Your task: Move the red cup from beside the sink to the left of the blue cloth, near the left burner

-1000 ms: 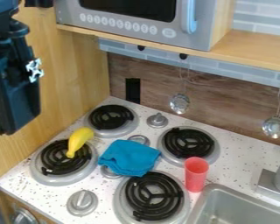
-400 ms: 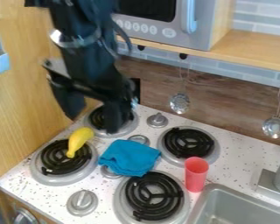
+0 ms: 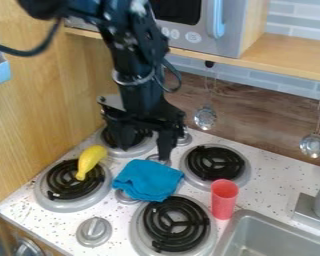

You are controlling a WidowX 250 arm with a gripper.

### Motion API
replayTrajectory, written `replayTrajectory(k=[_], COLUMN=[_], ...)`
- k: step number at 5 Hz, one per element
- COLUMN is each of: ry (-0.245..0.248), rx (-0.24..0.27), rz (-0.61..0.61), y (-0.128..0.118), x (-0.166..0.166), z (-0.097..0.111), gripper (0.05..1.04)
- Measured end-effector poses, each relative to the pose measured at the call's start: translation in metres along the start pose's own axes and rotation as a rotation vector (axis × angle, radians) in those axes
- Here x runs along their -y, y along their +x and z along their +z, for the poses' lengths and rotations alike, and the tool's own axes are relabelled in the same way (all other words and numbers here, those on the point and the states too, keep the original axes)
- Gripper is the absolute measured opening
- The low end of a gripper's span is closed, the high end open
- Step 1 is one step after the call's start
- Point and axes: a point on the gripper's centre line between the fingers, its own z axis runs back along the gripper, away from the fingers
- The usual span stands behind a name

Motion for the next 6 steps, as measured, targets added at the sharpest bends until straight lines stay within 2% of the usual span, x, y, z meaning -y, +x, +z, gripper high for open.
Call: replayTrajectory(k=[2, 3, 4, 5, 6], ry=[-0.002, 0.002, 0.004, 0.031, 0.107], rx=[-0.082, -0.086, -0.087, -0.084, -0.062], rz=[0.066, 0.039, 0.056, 0.053, 0.075], y=[0.034, 0.050, 0.062, 0.068, 0.070], x=[0.022, 0.040, 0.044, 0.043, 0.034], z=[-0.066, -0.084, -0.094, -0.104, -0.112], gripper=[1.001, 1.001, 1.001, 1.001, 1.001])
